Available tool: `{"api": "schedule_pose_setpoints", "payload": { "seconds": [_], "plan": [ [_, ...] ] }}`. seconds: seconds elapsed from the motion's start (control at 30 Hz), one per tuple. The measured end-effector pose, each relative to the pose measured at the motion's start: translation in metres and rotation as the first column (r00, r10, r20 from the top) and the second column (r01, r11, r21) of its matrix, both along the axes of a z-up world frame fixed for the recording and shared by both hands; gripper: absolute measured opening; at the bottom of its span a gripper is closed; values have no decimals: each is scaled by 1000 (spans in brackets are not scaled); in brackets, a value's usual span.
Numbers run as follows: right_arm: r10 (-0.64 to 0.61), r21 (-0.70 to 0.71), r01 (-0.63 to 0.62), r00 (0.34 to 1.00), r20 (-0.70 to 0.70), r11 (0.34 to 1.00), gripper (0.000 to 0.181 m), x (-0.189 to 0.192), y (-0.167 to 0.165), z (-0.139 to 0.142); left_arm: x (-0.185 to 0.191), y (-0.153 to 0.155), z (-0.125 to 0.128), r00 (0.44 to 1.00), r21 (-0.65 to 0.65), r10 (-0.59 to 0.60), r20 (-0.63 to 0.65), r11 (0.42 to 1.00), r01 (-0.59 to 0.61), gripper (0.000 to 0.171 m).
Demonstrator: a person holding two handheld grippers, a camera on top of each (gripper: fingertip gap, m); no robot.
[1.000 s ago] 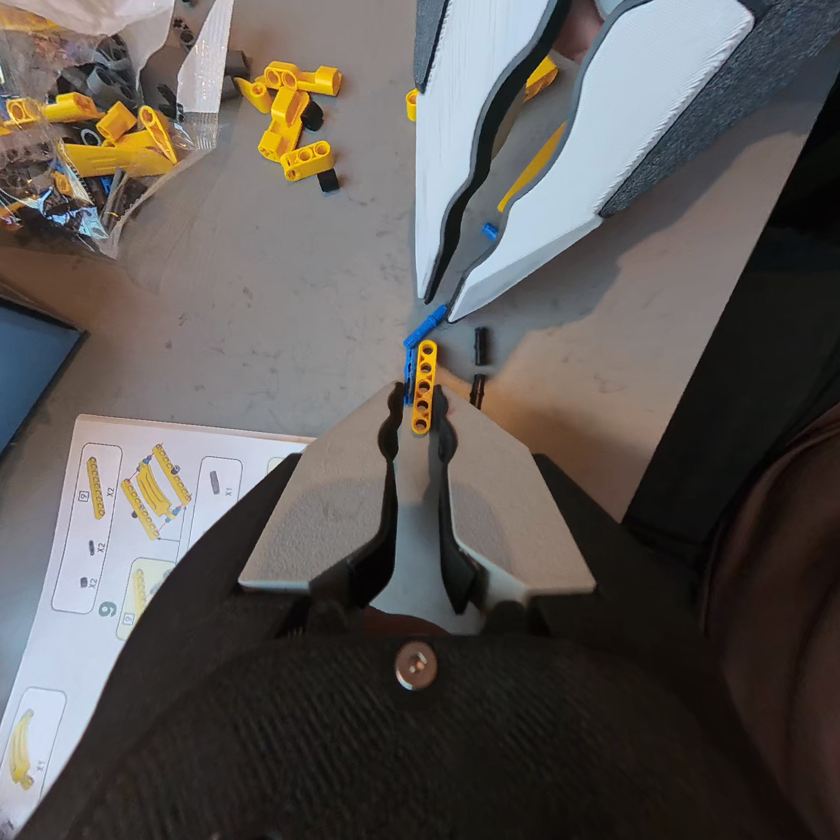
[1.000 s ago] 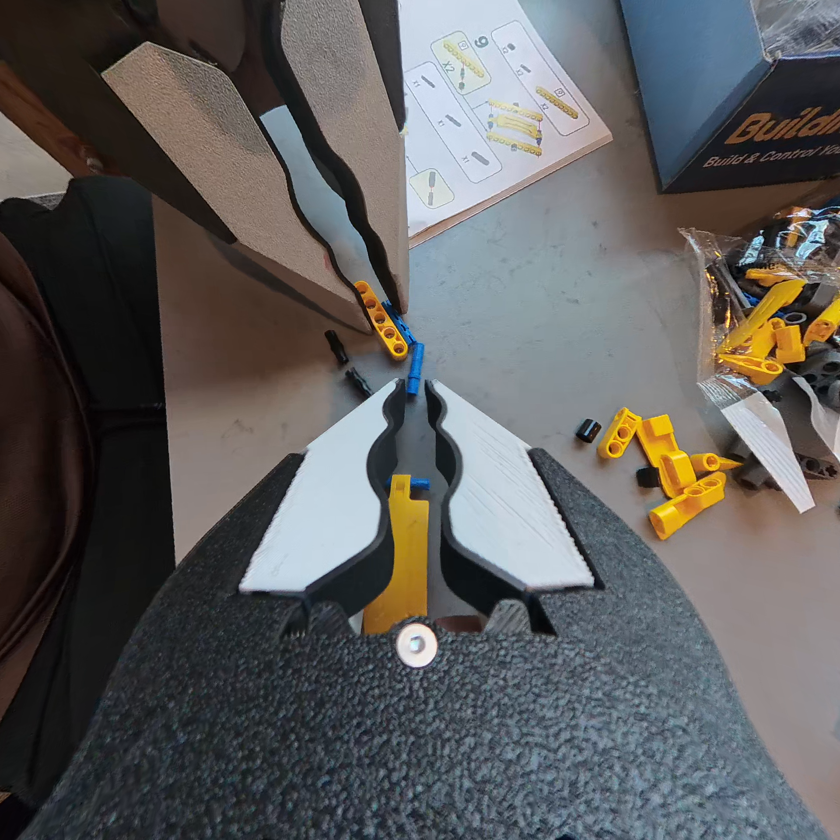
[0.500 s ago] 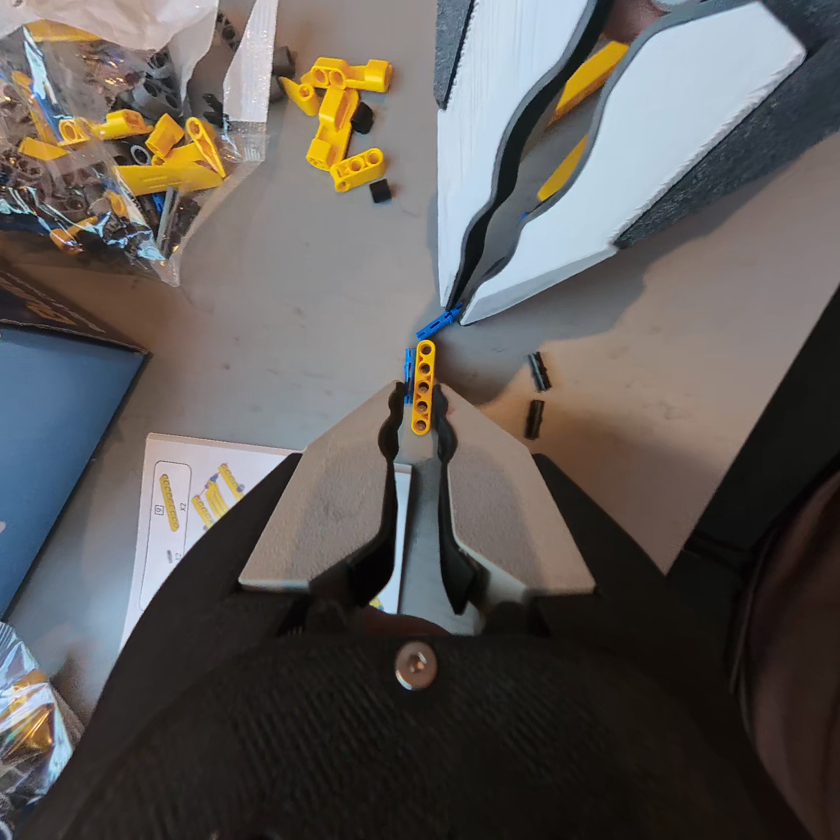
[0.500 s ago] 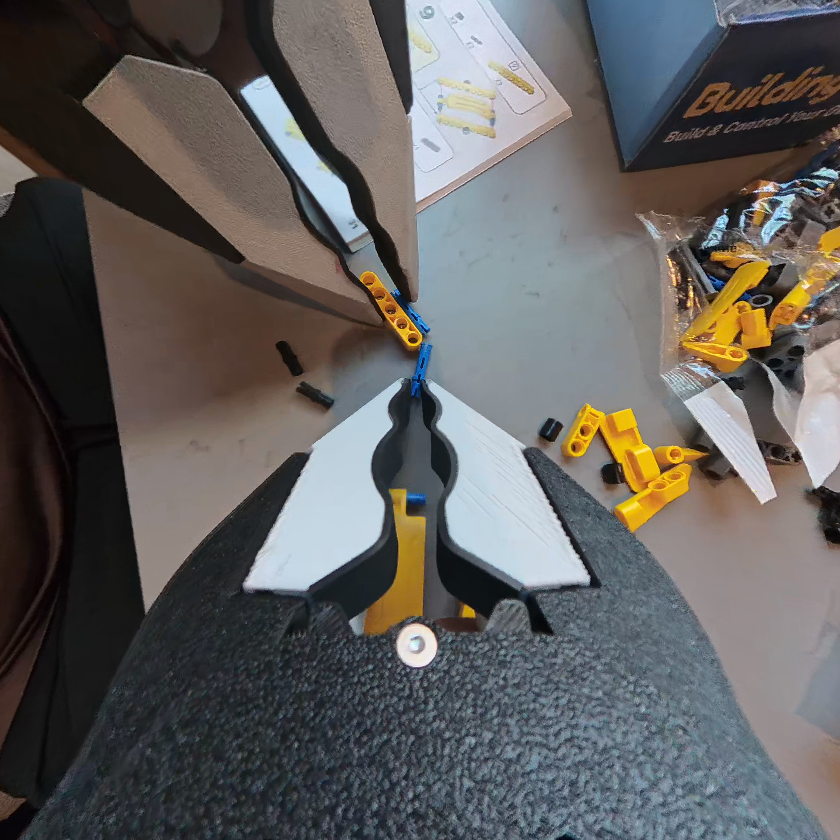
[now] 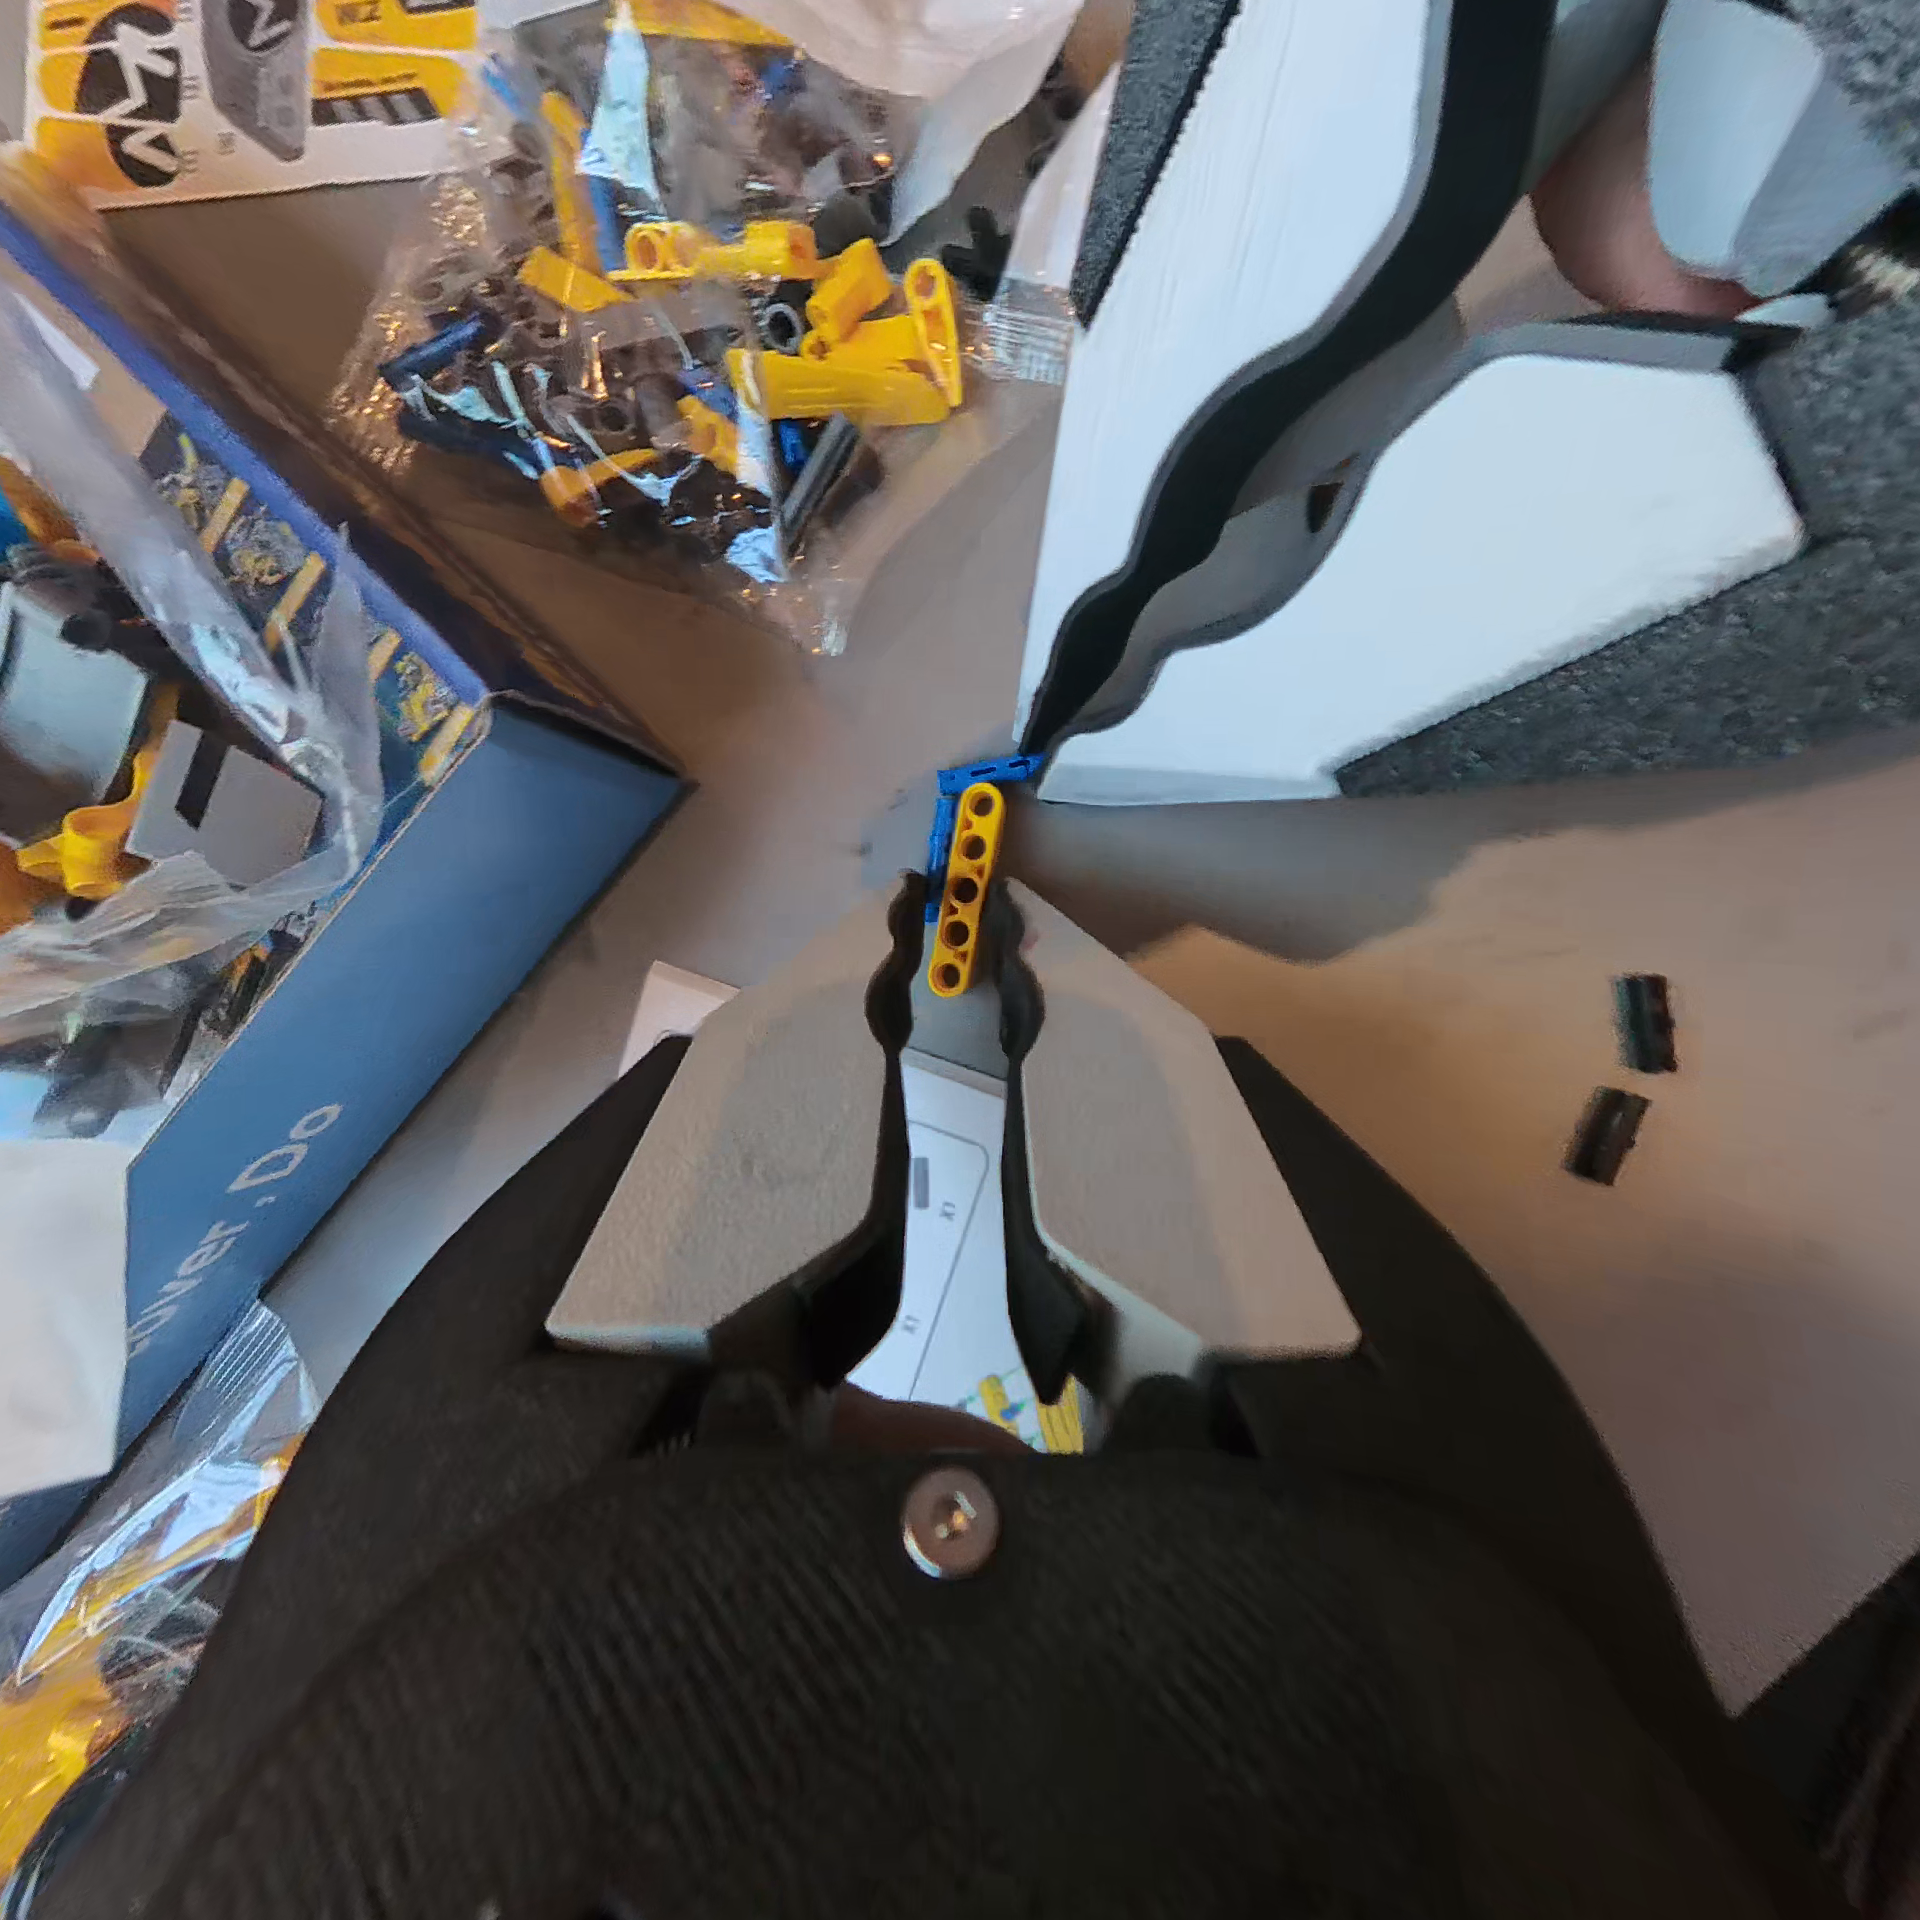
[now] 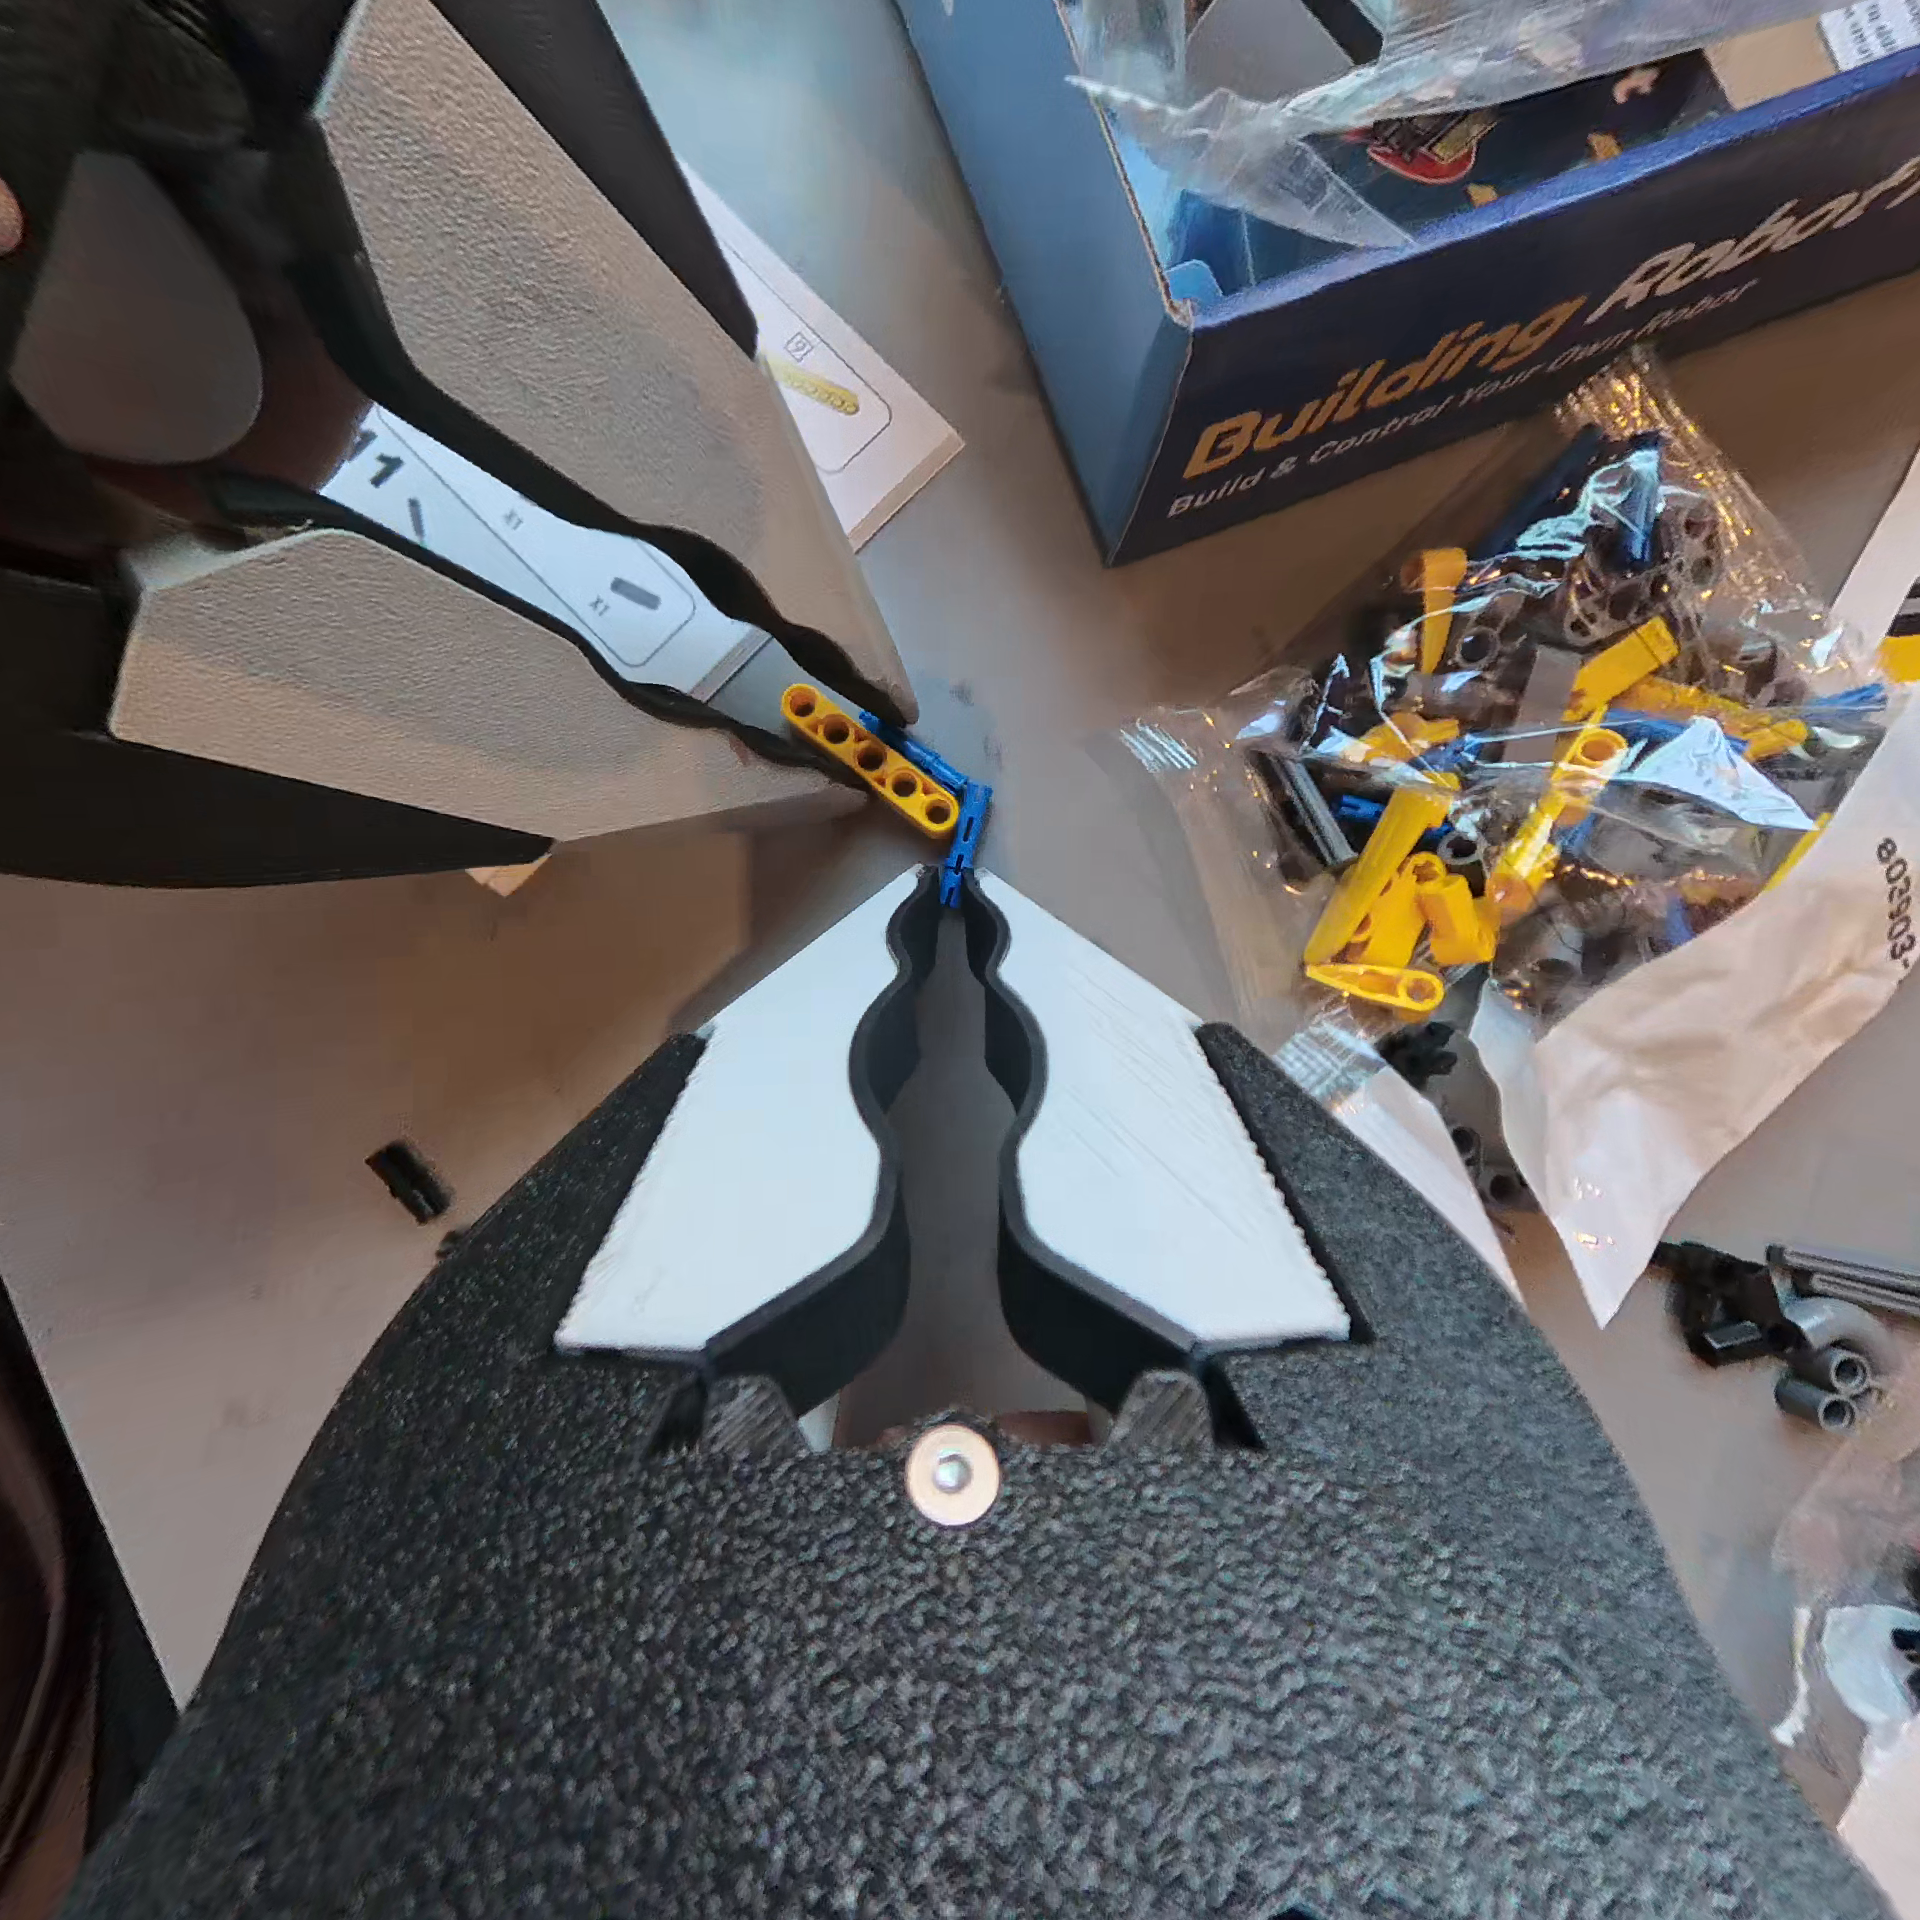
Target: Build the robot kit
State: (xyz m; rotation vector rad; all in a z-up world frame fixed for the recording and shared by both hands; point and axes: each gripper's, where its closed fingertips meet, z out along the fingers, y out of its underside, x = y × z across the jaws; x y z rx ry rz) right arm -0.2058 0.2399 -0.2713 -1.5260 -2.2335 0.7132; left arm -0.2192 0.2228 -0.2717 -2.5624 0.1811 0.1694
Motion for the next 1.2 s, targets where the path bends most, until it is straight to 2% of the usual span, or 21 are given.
{"api": "schedule_pose_setpoints", "payload": {
  "seconds": [0.17,0.3,0.43,0.5,0.63,0.77,0.87,0.97,1.1,1.2],
  "plan": [
    [3,-7,-3,1000,0,1000,7,2,0,0,-3,-3,13,999,59,13,36,998,-15,11],
    [-26,-63,24,999,-43,998,12,13,4,17,1,-11,37,998,122,17,60,992,-24,18],
    [-80,-16,78,990,-113,997,12,43,28,40,29,-34,67,993,213,-33,113,977,8,19],
    [-109,-16,108,985,-137,994,10,64,38,45,49,-49,71,984,238,-68,164,971,27,19],
    [-141,-97,128,979,-148,987,8,88,39,39,77,-69,52,975,249,-93,203,968,40,19],
    [-133,-14,133,986,-102,991,8,93,42,17,84,-75,25,976,256,-47,215,967,-10,20],
    [-168,19,172,978,-120,985,8,88,52,16,87,-77,18,974,299,-39,223,954,-30,19],
    [-191,19,196,969,-157,980,10,79,60,19,87,-83,4,974,287,-29,224,957,-38,18],
    [-175,79,189,971,-163,979,10,67,69,12,90,-82,1,980,281,-55,193,960,-1,13],
    [-166,73,178,976,-142,981,15,61,71,6,94,-81,2,978,287,-80,193,958,22,13]
  ]
}}
